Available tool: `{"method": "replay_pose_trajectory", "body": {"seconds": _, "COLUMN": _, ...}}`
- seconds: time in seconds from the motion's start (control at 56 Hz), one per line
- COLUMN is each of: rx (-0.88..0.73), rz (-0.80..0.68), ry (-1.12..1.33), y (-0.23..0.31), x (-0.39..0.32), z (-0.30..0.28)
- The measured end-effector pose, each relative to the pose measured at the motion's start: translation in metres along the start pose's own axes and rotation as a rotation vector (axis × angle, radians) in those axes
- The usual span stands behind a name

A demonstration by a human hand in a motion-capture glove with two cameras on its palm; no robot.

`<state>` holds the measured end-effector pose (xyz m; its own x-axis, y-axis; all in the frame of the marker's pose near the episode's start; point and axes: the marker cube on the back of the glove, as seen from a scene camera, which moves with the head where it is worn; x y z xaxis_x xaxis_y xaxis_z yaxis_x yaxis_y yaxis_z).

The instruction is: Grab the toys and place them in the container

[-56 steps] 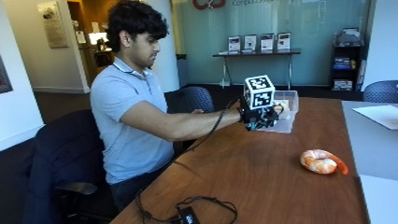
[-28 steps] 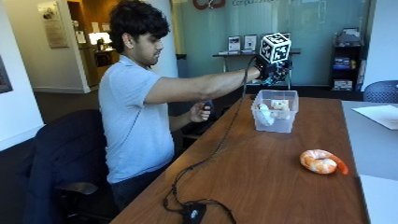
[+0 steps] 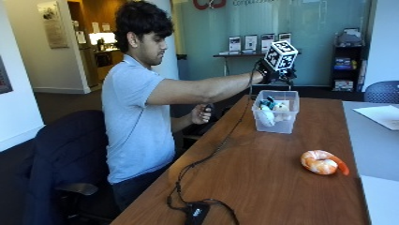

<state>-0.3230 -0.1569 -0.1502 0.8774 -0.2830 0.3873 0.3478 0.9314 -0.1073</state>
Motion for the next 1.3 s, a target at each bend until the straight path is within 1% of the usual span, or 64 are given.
{"method": "replay_pose_trajectory", "body": {"seconds": 0.125, "rx": 0.060, "rz": 0.120, "ry": 0.103, "y": 0.034, "x": 0.063, "z": -0.037}}
{"method": "replay_pose_trajectory", "body": {"seconds": 0.232, "rx": 0.109, "rz": 0.298, "ry": 0.108, "y": 0.066, "x": 0.139, "z": -0.067}}
{"method": "replay_pose_trajectory", "body": {"seconds": 0.339, "rx": 0.157, "rz": 0.477, "ry": 0.084, "y": 0.110, "x": 0.220, "z": -0.091}}
{"method": "replay_pose_trajectory", "body": {"seconds": 0.411, "rx": 0.108, "rz": 0.623, "ry": 0.210, "y": 0.125, "x": 0.272, "z": -0.077}}
{"method": "replay_pose_trajectory", "body": {"seconds": 0.464, "rx": 0.065, "rz": 0.695, "ry": 0.277, "y": 0.131, "x": 0.305, "z": -0.062}}
{"method": "replay_pose_trajectory", "body": {"seconds": 0.661, "rx": -0.036, "rz": 0.792, "ry": 0.289, "y": 0.128, "x": 0.371, "z": -0.024}}
{"method": "replay_pose_trajectory", "body": {"seconds": 0.768, "rx": -0.047, "rz": 0.781, "ry": 0.254, "y": 0.124, "x": 0.386, "z": -0.011}}
{"method": "replay_pose_trajectory", "body": {"seconds": 0.911, "rx": 0.152, "rz": 0.668, "ry": 0.289, "y": 0.125, "x": 0.385, "z": -0.020}}
{"method": "replay_pose_trajectory", "body": {"seconds": 1.0, "rx": 0.268, "rz": 0.599, "ry": 0.283, "y": 0.125, "x": 0.372, "z": -0.031}}
{"method": "replay_pose_trajectory", "body": {"seconds": 1.089, "rx": 0.332, "rz": 0.508, "ry": 0.274, "y": 0.121, "x": 0.345, "z": -0.046}}
{"method": "replay_pose_trajectory", "body": {"seconds": 1.161, "rx": 0.368, "rz": 0.414, "ry": 0.230, "y": 0.114, "x": 0.308, "z": -0.060}}
{"method": "replay_pose_trajectory", "body": {"seconds": 1.304, "rx": 0.347, "rz": 0.215, "ry": 0.051, "y": 0.085, "x": 0.212, "z": -0.070}}
